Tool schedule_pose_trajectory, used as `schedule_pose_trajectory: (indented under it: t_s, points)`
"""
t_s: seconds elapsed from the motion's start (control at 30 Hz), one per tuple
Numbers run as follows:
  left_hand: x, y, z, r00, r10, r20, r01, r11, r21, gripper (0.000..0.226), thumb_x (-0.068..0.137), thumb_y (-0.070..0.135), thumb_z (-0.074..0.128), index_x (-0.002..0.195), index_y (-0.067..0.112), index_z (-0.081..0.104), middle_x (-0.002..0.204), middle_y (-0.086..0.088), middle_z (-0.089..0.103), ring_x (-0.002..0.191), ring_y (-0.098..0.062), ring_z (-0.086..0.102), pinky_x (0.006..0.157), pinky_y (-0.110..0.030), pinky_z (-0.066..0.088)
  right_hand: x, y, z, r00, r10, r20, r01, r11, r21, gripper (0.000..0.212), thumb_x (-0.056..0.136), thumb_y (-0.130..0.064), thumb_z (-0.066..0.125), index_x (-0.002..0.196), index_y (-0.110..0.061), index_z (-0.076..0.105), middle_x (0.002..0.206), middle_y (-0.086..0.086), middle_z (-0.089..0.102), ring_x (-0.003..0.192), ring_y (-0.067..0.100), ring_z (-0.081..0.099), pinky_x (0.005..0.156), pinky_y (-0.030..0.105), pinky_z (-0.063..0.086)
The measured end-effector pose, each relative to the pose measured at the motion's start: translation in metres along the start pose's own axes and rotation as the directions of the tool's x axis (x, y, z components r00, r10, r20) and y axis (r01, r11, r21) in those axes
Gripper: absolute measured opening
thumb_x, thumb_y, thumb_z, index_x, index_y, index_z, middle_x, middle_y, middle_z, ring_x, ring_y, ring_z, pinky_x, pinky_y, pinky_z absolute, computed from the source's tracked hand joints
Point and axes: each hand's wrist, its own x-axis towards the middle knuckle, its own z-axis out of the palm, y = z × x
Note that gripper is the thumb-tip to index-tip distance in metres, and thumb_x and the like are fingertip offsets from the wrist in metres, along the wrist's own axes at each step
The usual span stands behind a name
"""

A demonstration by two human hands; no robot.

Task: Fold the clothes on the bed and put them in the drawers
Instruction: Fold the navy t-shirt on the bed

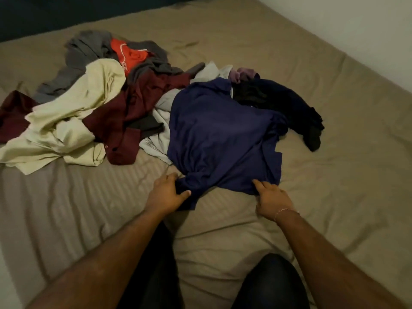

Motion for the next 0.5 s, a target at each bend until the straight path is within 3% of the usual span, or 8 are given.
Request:
schedule_pose_trajectory:
  t_s: [0.07, 0.13, 0.2, 0.27, 0.33, 0.37, 0.43, 0.5]
  points:
    - [0.004, 0.004, 0.006, 0.998, -0.049, 0.038, 0.049, 0.999, -0.003, 0.050, 0.086, 0.046, 0.076, 0.123, 0.016, 0.060, 0.116, -0.008, 0.067, 0.110, -0.032, 0.064, 0.089, -0.040, 0.054, 0.003, 0.001, 0.009, 0.997, 0.072, -0.042, -0.076, 0.991, -0.108, 0.066, 0.091, -0.022, 0.055, 0.154, -0.025, 0.035, 0.142, 0.003, 0.048, 0.124, 0.027, 0.051, 0.097, 0.043, 0.047]
    - [0.011, 0.007, 0.010, 0.991, -0.107, 0.075, 0.113, 0.991, -0.069, 0.021, 0.089, 0.035, 0.076, 0.092, 0.018, 0.063, 0.089, -0.002, 0.067, 0.094, -0.030, 0.067, 0.075, -0.034, 0.051, 0.006, 0.000, 0.012, 0.987, 0.110, -0.116, -0.130, 0.974, -0.187, 0.051, 0.092, -0.018, 0.054, 0.142, -0.027, 0.047, 0.129, 0.000, 0.055, 0.118, 0.024, 0.054, 0.091, 0.041, 0.046]
    - [0.014, 0.007, 0.012, 0.984, -0.165, 0.071, 0.176, 0.965, -0.194, 0.031, 0.091, 0.025, 0.074, 0.069, 0.019, 0.054, 0.067, 0.002, 0.057, 0.077, -0.026, 0.063, 0.064, -0.031, 0.043, 0.008, 0.001, 0.012, 0.983, 0.093, -0.157, -0.130, 0.960, -0.247, 0.036, 0.093, -0.017, 0.056, 0.127, -0.027, 0.060, 0.121, -0.001, 0.059, 0.115, 0.023, 0.053, 0.089, 0.039, 0.043]
    - [0.015, 0.012, 0.010, 0.968, -0.241, 0.069, 0.248, 0.882, -0.401, 0.031, 0.093, 0.021, 0.072, 0.069, 0.015, 0.053, 0.067, -0.002, 0.058, 0.073, -0.022, 0.059, 0.065, -0.032, 0.043, 0.015, 0.004, 0.008, 0.973, -0.020, -0.228, -0.034, 0.972, -0.231, 0.020, 0.092, -0.019, 0.060, 0.111, -0.023, 0.066, 0.114, 0.000, 0.060, 0.110, 0.026, 0.054, 0.086, 0.039, 0.041]
    - [0.020, 0.023, 0.003, 0.953, -0.281, 0.117, 0.293, 0.745, -0.600, 0.021, 0.097, 0.018, 0.065, 0.077, 0.014, 0.061, 0.079, -0.005, 0.067, 0.082, -0.025, 0.064, 0.076, -0.035, 0.051, 0.021, 0.002, 0.000, 0.929, -0.118, -0.351, 0.148, 0.987, 0.062, 0.004, 0.095, -0.015, 0.060, 0.098, -0.014, 0.063, 0.099, 0.006, 0.063, 0.097, 0.032, 0.059, 0.082, 0.039, 0.042]
    - [0.021, 0.031, -0.002, 0.945, -0.283, 0.164, 0.313, 0.634, -0.707, 0.018, 0.099, 0.015, 0.060, 0.082, 0.014, 0.065, 0.088, -0.007, 0.072, 0.089, -0.028, 0.068, 0.084, -0.039, 0.054, 0.021, -0.002, -0.007, 0.915, -0.100, -0.390, 0.208, 0.947, 0.246, 0.004, 0.097, -0.012, 0.058, 0.093, -0.011, 0.059, 0.090, 0.009, 0.063, 0.088, 0.035, 0.059, 0.081, 0.040, 0.043]
    - [0.026, 0.047, -0.013, 0.926, -0.289, 0.244, 0.341, 0.355, -0.870, 0.019, 0.101, 0.012, 0.052, 0.102, 0.011, 0.071, 0.106, -0.016, 0.075, 0.099, -0.035, 0.070, 0.092, -0.047, 0.055, 0.020, -0.007, -0.022, 0.902, 0.040, -0.431, 0.203, 0.840, 0.504, 0.009, 0.103, -0.013, 0.052, 0.096, -0.009, 0.051, 0.084, 0.010, 0.061, 0.077, 0.037, 0.059, 0.075, 0.041, 0.046]
    - [0.034, 0.062, -0.032, 0.914, -0.314, 0.256, 0.317, 0.160, -0.935, 0.028, 0.102, 0.018, 0.051, 0.118, 0.005, 0.070, 0.113, -0.019, 0.076, 0.103, -0.040, 0.070, 0.095, -0.054, 0.057, 0.017, -0.002, -0.033, 0.875, 0.117, -0.470, 0.217, 0.772, 0.597, 0.011, 0.105, -0.024, 0.052, 0.100, -0.015, 0.047, 0.082, 0.005, 0.062, 0.073, 0.034, 0.061, 0.064, 0.043, 0.048]
